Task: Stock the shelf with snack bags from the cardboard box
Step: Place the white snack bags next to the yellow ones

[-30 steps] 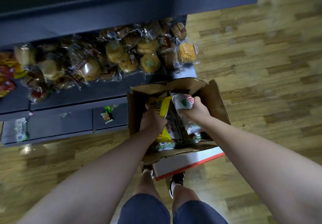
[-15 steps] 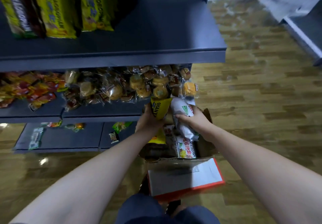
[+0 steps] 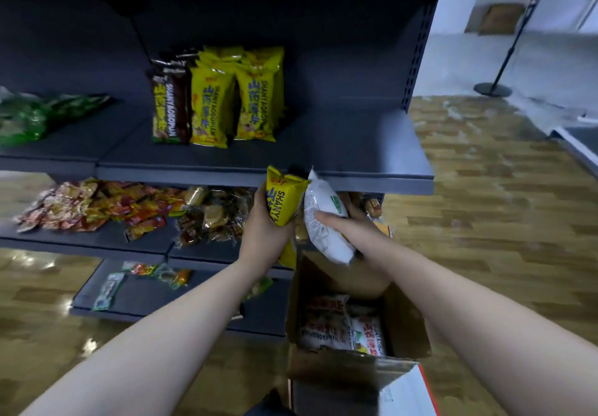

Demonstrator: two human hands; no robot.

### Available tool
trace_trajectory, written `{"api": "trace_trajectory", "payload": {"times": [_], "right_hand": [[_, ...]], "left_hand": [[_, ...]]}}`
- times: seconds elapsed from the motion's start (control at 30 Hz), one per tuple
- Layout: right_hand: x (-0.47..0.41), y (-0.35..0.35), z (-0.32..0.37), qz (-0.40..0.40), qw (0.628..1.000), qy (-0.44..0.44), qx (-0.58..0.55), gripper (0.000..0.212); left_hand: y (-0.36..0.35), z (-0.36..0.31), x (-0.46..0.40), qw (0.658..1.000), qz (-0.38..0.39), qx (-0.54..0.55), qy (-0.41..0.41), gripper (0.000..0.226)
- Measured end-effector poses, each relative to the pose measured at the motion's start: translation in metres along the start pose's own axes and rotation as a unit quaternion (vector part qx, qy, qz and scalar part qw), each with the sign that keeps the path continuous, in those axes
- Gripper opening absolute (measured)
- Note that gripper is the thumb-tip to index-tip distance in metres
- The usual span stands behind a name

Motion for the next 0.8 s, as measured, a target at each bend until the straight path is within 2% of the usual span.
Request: {"api": "trace_trajectory", "payload": {"times": [0.2, 0.3, 0.43, 0.57, 0.8], "right_hand": [[-0.018, -0.031, 0.055, 0.020, 1.000, 0.014, -0.020, 0.071], [-0.033, -0.036, 0.077, 0.023, 0.999, 0.031, -0.033, 0.055], [-0.059, -0.037, 0.104, 0.002, 0.998, 0.055, -0.035, 0.064], [-0.085, -0.039, 0.128, -0.011, 0.996, 0.081, -0.042, 0.030], [-0.131, -0.032, 0.138, -0.051, 0.992, 0.087, -0.070, 0.043]], "left_hand": [[0.043, -0.032, -0.032, 0.998, -0.050, 0.006, -0.032, 0.088], [0.059, -0.043, -0.052, 0.997, -0.067, -0.006, -0.046, 0.087], [0.072, -0.055, -0.084, 0.994, -0.080, -0.021, -0.065, 0.089], [0.080, -0.064, -0.121, 0.992, -0.100, -0.036, -0.074, 0.087], [0.072, -0.076, -0.184, 0.982, -0.147, -0.096, -0.067, 0.088]]}}
Point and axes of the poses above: each hand's wrist, its own x-axis away from the middle knuckle, its own y-axis out of the back of the hand, z = x × y, the point moved 7 cm from there along -x, towards the middle knuckle, and after that the axes turned 2 degrees about y, right-handed, at the moved point
